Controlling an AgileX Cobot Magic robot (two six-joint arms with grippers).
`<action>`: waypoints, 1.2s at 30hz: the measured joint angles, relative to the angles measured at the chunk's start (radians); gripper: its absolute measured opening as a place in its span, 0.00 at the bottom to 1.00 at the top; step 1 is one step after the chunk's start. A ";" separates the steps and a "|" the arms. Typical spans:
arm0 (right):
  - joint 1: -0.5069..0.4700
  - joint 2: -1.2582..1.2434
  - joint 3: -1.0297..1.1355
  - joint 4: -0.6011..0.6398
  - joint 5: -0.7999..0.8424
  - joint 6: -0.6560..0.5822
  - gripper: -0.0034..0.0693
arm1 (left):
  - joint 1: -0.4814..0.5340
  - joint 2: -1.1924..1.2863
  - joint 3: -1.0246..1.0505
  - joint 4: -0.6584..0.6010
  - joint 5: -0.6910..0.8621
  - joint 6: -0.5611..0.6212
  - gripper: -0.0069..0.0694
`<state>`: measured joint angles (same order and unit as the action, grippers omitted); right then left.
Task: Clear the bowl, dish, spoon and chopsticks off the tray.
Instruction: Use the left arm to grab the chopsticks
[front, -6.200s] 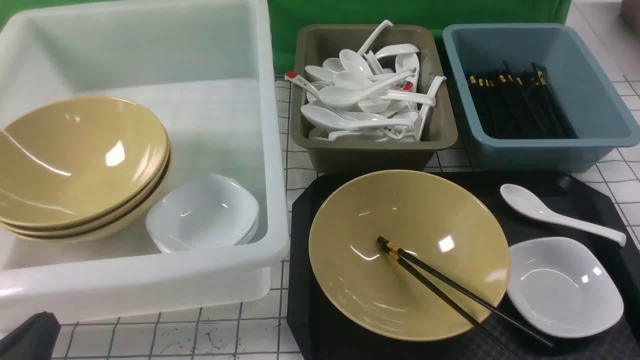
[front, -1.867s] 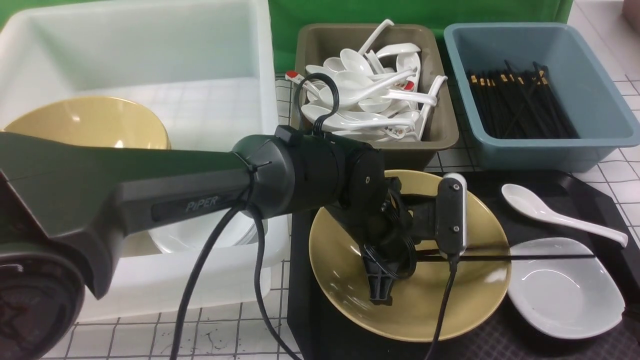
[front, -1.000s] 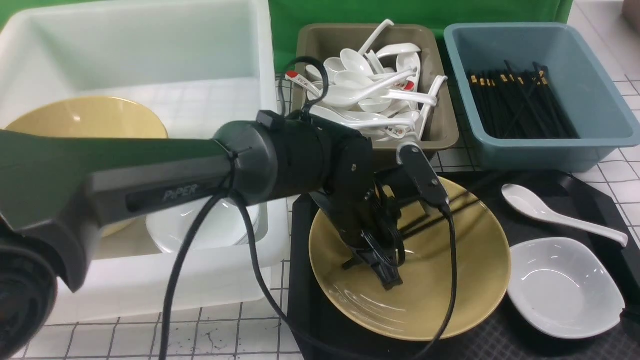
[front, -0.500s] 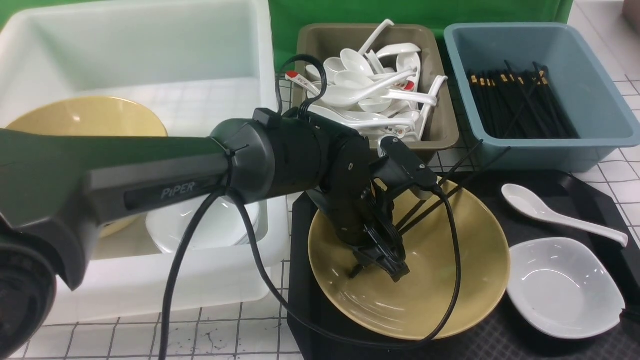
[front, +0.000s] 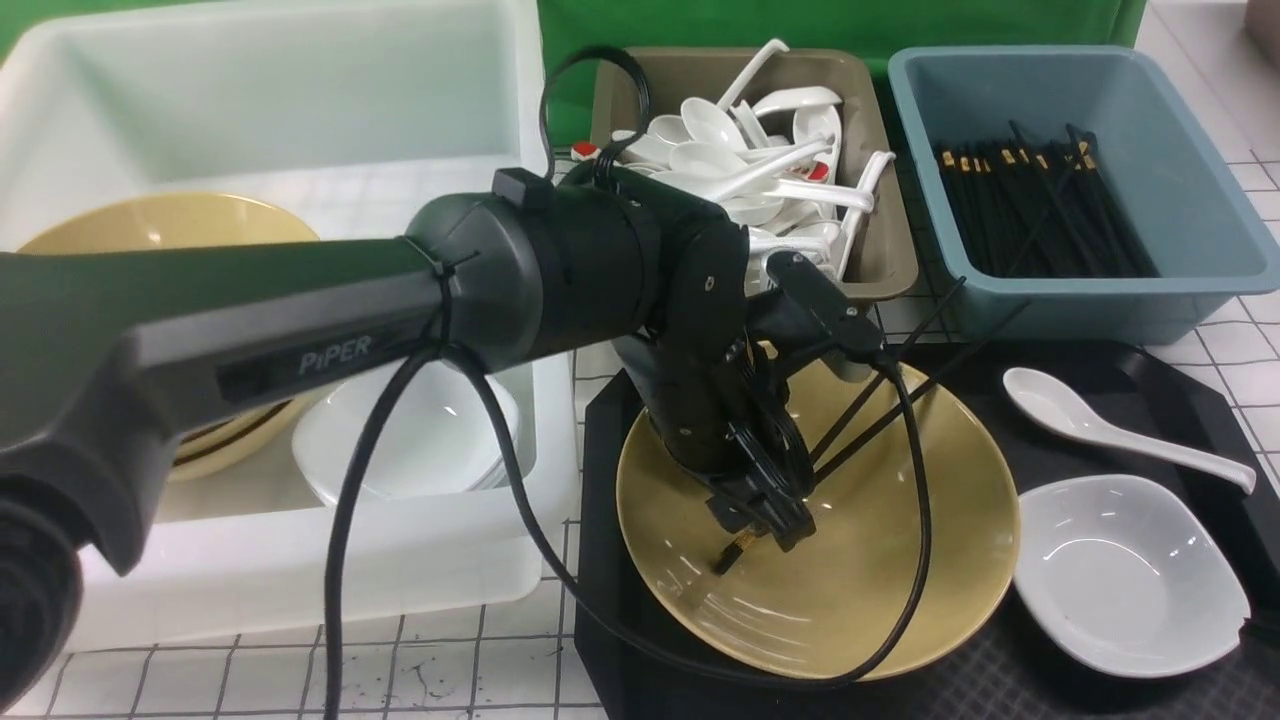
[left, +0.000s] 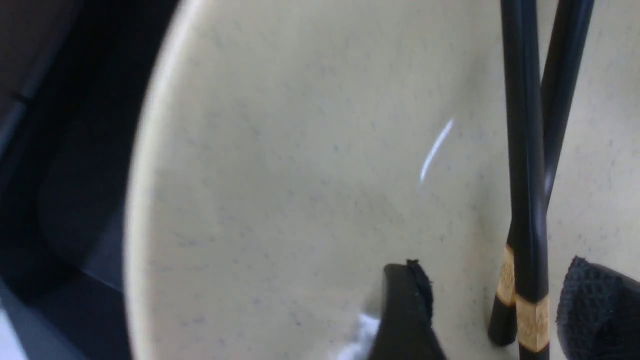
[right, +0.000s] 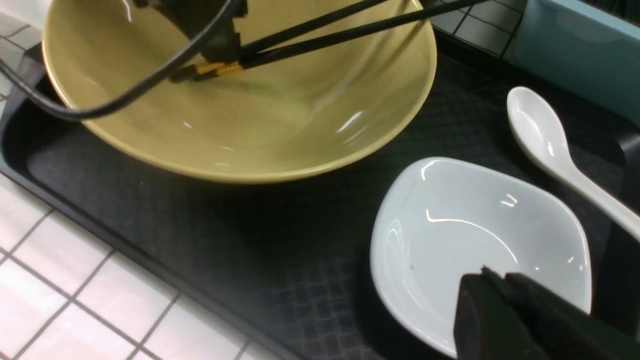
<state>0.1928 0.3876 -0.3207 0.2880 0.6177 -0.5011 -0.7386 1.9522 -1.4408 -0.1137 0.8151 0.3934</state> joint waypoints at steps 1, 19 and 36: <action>0.000 0.000 0.000 0.000 0.000 0.000 0.16 | 0.000 0.006 0.000 -0.001 0.001 0.000 0.50; 0.000 0.000 0.000 0.000 0.000 0.000 0.17 | -0.002 0.012 -0.007 0.006 -0.016 -0.014 0.08; 0.000 0.000 0.000 0.000 0.000 0.000 0.18 | -0.002 -0.019 -0.020 -0.067 -0.055 -0.075 0.21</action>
<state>0.1928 0.3876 -0.3207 0.2880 0.6177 -0.5011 -0.7403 1.9331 -1.4604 -0.1811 0.7600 0.3181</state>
